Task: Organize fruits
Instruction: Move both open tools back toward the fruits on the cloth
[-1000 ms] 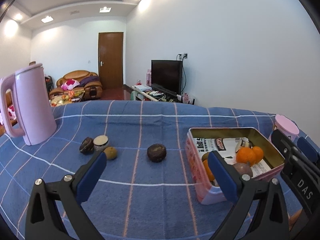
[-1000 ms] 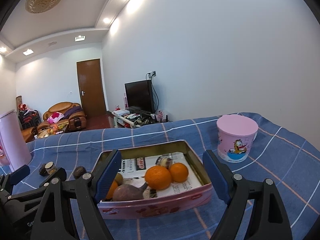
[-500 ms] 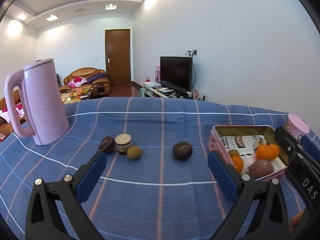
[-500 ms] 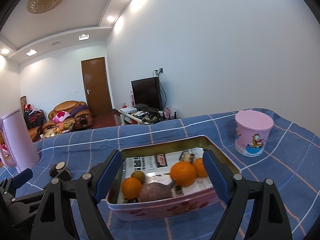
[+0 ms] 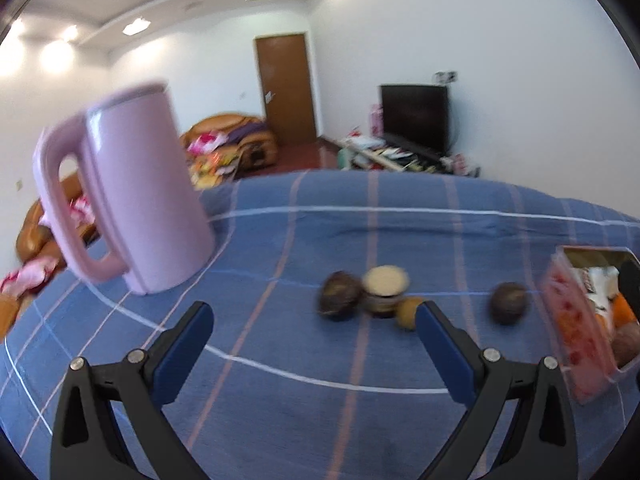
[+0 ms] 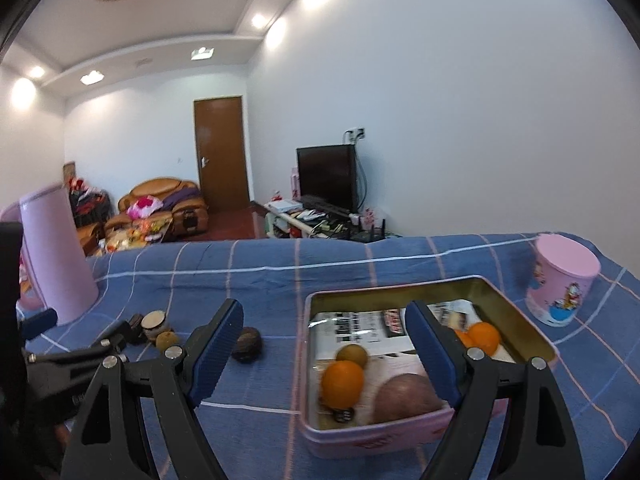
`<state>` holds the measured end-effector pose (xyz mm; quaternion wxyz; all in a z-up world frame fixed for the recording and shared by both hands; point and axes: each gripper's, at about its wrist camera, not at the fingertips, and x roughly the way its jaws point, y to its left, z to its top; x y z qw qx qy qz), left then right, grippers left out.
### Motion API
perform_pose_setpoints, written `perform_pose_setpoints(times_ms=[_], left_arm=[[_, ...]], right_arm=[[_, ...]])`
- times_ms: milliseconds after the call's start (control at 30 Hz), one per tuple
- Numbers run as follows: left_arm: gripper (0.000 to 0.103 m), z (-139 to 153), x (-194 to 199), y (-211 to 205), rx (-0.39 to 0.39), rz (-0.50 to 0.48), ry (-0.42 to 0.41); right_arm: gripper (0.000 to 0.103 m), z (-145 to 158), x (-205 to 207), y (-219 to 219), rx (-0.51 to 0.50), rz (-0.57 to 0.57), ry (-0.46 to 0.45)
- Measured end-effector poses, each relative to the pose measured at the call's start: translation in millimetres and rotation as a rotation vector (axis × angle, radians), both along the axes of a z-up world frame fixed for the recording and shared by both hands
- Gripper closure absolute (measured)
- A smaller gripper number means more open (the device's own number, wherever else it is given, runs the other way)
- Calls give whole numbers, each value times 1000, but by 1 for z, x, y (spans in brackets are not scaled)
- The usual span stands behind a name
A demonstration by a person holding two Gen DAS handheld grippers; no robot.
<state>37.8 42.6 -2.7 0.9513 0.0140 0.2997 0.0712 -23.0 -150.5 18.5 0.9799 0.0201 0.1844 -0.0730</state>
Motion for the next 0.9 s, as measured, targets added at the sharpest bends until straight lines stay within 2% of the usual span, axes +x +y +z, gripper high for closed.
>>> perform_pose_setpoints(times_ms=[100,167,200,300,333,567,600,633,700,867,900], left_arm=[[0,-8,8,23,-61,69,63],[0,-12,13,32,-75,101,102],[0,-15,15,34,-78,107,115],[0,-21,18,39,-86,123,148],[0,-22,18,40,-89,128,154],[0,-27,20,40,-99,117,186],[0,-28,20,41,-104,115,193],[0,-29,21,41,-108,113,199],[0,-30,22,42,-125,103,213],[0,-29,21,40,-152,72,218],[1,-28,22,39,-162,59,220]], right_arm=[[19,-2,19,14,-29,39,41],[19,-5,35,25,-47,73,78],[21,-6,43,30,-54,89,101],[38,-16,70,47,-98,131,202],[41,-21,80,51,-109,148,243],[44,-48,123,59,-115,197,443],[48,-51,127,59,-115,196,465],[52,-53,130,62,-133,198,476],[52,-58,135,63,-139,203,510],[57,-57,137,53,-68,224,524],[62,-56,134,51,-49,230,525]])
